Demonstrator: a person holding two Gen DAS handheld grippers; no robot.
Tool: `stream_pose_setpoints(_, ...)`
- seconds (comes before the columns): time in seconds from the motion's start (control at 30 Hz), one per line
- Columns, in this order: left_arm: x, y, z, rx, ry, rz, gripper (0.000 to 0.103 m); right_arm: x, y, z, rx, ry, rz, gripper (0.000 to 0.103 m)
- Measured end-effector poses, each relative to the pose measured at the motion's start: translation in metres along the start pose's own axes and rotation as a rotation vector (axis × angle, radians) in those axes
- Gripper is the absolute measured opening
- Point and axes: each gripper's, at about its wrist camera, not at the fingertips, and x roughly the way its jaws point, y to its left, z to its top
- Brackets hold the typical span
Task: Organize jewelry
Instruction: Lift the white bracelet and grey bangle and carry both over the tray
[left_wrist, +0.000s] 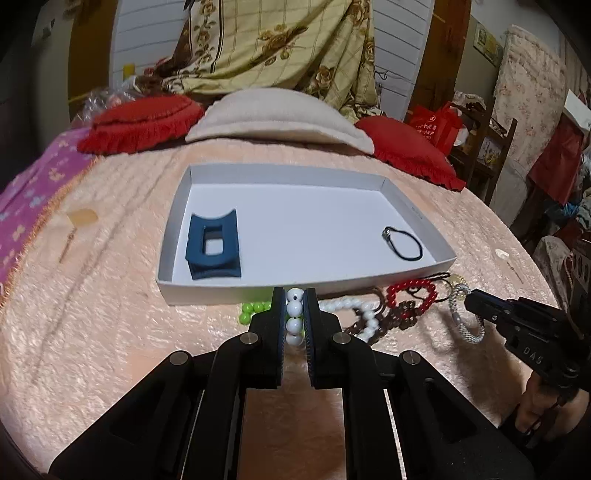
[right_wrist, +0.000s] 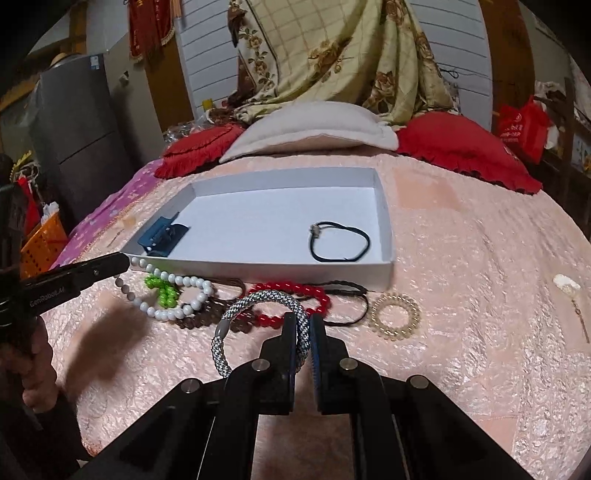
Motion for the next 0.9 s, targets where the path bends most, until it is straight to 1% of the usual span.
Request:
stream_pose_setpoints(0.1, -0.012, -0.004, 0.009, -0.005, -0.024, -0.012, 0.008, -0.008, 0.01, 0.004, -0.032, -0.047, 0.001, 0.006)
stream_pose_setpoints(0.2, -0.021, -0.009, 0.016, -0.013, -0.046, -0.023, 0.008, -0.012, 0.017, 0.008, -0.053, -0.069, -0.021, 0.006)
stream_pose_setpoints(0.37, -0.021, -0.016, 0.018, -0.01, -0.036, -0.016, 0.008, -0.005, 0.014, 0.01, -0.013, -0.024, 0.003, 0.006)
stream_pose_setpoints(0.47, -0.023, -0.019, 0.02, -0.012, -0.037, -0.006, 0.008, -0.005, 0.012, 0.01, -0.003, -0.019, 0.012, 0.006)
stream_pose_setpoints(0.63, -0.033, -0.021, 0.023, -0.011, -0.052, 0.005, 0.008, -0.012, 0.012, 0.012, -0.01, -0.035, -0.016, 0.006)
stream_pose_setpoints(0.9, -0.049, -0.025, 0.025, 0.0, -0.055, 0.04, 0.008, -0.005, 0.009, 0.009, -0.009, -0.027, -0.035, 0.006)
